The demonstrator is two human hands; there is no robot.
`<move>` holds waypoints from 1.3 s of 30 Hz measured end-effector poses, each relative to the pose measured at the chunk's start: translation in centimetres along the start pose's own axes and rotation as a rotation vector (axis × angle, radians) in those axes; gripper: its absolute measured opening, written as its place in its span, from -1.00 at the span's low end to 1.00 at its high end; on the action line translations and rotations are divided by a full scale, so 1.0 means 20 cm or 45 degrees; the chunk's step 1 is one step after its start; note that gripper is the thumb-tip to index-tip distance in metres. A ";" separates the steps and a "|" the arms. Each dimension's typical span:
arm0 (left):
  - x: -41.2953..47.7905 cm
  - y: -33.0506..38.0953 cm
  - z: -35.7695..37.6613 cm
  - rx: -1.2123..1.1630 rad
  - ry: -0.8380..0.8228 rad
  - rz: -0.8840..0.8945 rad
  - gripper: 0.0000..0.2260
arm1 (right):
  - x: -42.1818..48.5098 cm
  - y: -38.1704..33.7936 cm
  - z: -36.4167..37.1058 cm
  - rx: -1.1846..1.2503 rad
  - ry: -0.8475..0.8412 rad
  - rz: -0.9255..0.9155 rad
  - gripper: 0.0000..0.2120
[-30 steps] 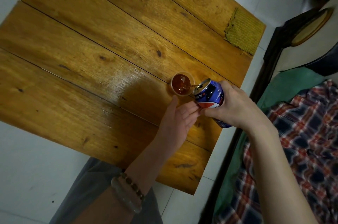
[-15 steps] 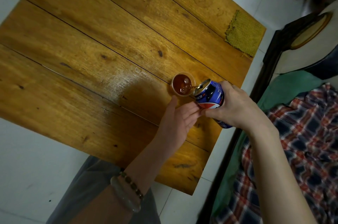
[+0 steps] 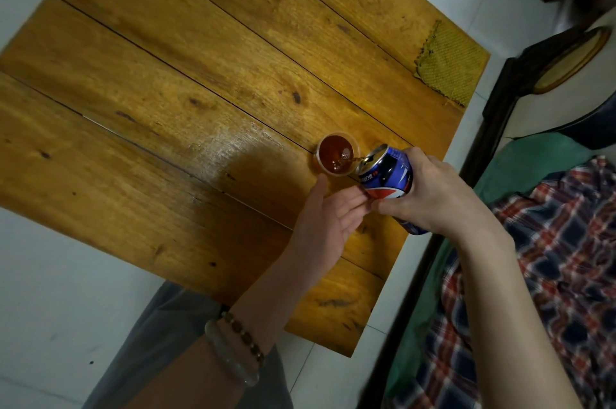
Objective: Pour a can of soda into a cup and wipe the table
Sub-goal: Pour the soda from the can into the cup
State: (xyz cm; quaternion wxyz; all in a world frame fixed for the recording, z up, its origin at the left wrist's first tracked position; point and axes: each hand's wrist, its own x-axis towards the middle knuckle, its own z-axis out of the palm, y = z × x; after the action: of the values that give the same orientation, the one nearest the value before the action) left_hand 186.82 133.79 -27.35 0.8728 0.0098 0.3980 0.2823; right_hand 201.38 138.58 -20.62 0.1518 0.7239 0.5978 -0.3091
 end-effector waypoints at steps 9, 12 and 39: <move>-0.02 0.02 0.01 -0.001 -0.019 -0.016 -0.45 | 0.00 -0.01 -0.01 -0.051 -0.013 0.021 -0.33; -0.02 0.02 0.01 -0.006 -0.032 -0.014 -0.43 | 0.00 -0.02 -0.02 -0.063 -0.014 0.023 -0.34; -0.01 0.02 0.00 0.107 0.021 0.061 -0.47 | 0.00 -0.01 -0.02 0.027 -0.010 0.009 -0.35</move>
State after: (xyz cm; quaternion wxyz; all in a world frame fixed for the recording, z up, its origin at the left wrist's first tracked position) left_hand 186.57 134.07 -27.13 0.8612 0.0538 0.4165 0.2863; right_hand 201.26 138.93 -20.25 0.1476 0.7263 0.5914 -0.3176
